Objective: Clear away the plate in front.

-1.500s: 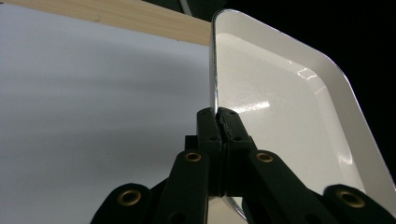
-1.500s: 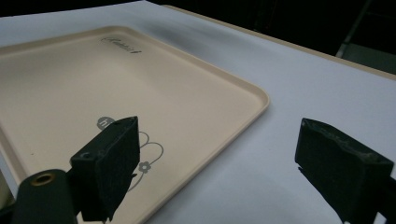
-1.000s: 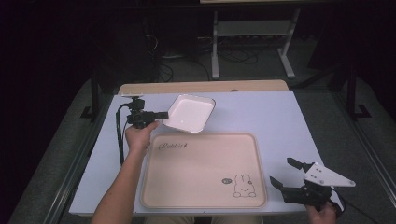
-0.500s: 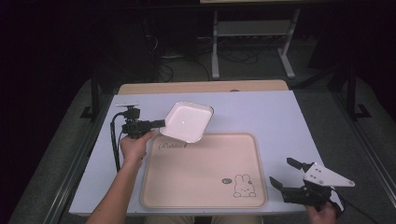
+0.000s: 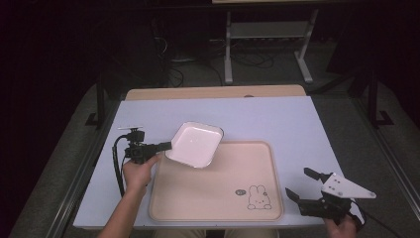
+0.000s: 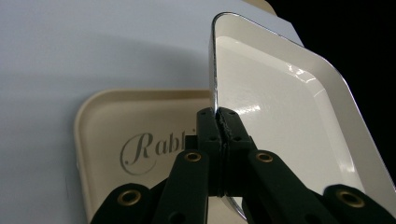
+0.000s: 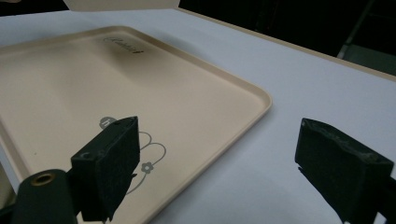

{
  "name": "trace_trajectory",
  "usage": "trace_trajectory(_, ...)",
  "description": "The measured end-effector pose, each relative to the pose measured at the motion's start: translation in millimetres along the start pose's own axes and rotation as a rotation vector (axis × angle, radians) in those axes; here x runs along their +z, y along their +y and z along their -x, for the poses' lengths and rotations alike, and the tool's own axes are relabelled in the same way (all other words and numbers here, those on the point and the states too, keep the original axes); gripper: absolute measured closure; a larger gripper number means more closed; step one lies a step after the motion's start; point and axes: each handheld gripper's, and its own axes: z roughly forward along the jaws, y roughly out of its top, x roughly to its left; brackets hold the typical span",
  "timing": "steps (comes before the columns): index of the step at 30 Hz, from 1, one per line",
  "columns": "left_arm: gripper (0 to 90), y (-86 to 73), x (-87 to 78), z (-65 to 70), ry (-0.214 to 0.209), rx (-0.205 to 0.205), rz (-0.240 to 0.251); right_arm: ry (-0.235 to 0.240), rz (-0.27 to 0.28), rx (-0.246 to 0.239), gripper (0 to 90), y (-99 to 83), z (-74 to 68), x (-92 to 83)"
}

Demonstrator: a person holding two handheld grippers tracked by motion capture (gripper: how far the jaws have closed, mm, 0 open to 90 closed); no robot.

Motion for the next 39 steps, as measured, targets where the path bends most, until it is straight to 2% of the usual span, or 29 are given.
trace_trajectory(12, 88.6, -24.4, -6.1, 1.5, 0.012, -0.009, -0.001, -0.002, -0.002, 0.004, 13.1, -0.2, 0.2, 0.0)
trace_trajectory(14, 88.7, -29.4, -7.5, 0.7, 0.030, -0.012, 0.001, -0.001, 0.000, 0.005, 13.1, -0.2, 0.3, -0.5)
trace_trajectory(23, 88.6, -49.3, -9.1, -2.4, 0.043, -0.049, 0.007, 0.001, 0.000, -0.003, 13.1, 0.3, -0.9, -0.2)
trace_trajectory(39, 88.7, -66.0, -3.3, 3.1, 0.075, -0.042, -0.006, 0.003, 0.000, -0.005, 13.1, 0.5, -0.8, 0.4)
